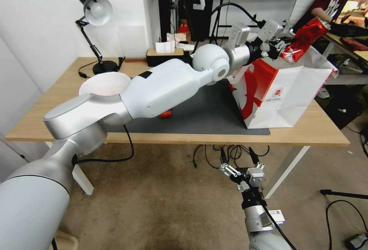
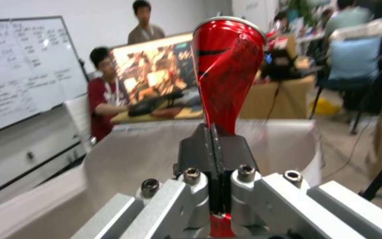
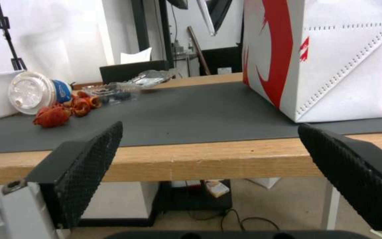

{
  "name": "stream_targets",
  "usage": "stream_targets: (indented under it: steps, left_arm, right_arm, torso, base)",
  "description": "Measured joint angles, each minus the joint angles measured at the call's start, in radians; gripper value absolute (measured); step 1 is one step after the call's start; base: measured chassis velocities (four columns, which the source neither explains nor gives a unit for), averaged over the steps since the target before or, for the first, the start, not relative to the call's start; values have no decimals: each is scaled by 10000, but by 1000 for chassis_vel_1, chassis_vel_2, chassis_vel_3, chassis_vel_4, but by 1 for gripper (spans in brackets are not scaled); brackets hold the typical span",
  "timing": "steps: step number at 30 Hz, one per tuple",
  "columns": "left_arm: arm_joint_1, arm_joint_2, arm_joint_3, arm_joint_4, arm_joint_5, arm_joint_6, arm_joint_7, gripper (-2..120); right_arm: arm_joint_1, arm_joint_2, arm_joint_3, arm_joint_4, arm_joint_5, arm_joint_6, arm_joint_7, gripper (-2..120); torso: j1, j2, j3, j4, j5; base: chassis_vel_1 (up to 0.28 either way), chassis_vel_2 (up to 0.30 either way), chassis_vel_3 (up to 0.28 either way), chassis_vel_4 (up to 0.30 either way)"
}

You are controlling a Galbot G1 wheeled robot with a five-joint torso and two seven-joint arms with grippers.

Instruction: Pick up the trash from the table and place it into the takeout bag.

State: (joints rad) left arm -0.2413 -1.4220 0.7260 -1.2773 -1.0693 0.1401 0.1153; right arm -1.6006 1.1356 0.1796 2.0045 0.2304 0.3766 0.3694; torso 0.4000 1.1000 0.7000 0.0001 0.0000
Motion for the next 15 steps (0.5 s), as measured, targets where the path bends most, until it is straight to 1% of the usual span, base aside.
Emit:
stream_targets:
  steps: [1,2,3,4,5,7,8,9,11,12,13,14,15]
  left_arm:
    - [0,0,0,0,0,0,0,0]
    - [-27,50,67,-33,23,99,-164,3]
    - [-40,72,92,-47,23,147,-353,9]
    - [-42,81,93,-53,16,150,-497,11]
    - [-42,81,93,-53,16,150,-497,11]
    - [-24,115,38,-103,-94,39,-947,23]
    - [-10,134,4,-134,-137,15,-1023,25]
    - [-10,134,4,-134,-137,15,-1023,25]
    - [103,273,-210,-392,-280,-60,-1305,37]
    - [146,338,-279,-501,-314,-82,-1380,40]
    - [304,532,-463,-834,-384,-183,-1608,46]
    - [304,532,-463,-834,-384,-183,-1608,46]
    - [452,707,-586,-1134,-416,-280,-1875,51]
  right_arm:
    - [0,0,0,0,0,0,0,100]
    - [0,0,0,0,-1,0,0,100]
    - [0,0,0,0,-1,0,0,100]
    - [0,0,0,0,0,0,0,100]
    - [0,0,0,0,0,0,0,100]
    - [0,-1,0,0,0,0,0,100]
    - [0,0,0,0,0,0,0,100]
    - [0,0,0,0,0,0,0,100]
    - [0,0,0,0,0,0,0,100]
    - [0,0,0,0,0,0,0,100]
    - [0,0,0,0,-1,0,0,100]
    - [0,0,0,0,-1,0,0,100]
    - [0,0,0,0,0,0,0,100]
  torso:
    - [0,0,0,0,0]
    - [0,0,0,1,0]
    - [0,0,0,1,-1]
    - [0,0,0,0,-1]
    - [0,0,0,0,-1]
    - [0,0,0,-2,0]
    - [0,-1,0,-2,0]
    - [0,-1,0,-2,0]
    - [0,0,0,-2,0]
    - [0,0,0,-2,0]
    - [0,0,0,-3,0]
    - [0,0,0,-3,0]
    - [0,0,0,-3,0]
  base:
    - [0,0,0,0]
    - [0,0,0,0]
    - [0,0,0,0]
    - [0,0,0,0]
    - [0,0,0,0]
    - [0,0,0,0]
    - [0,0,0,0]
    - [0,0,0,0]
    - [0,0,0,0]
    - [0,0,0,0]
    - [0,0,0,0]
    - [0,0,0,0]
    - [0,0,0,0]
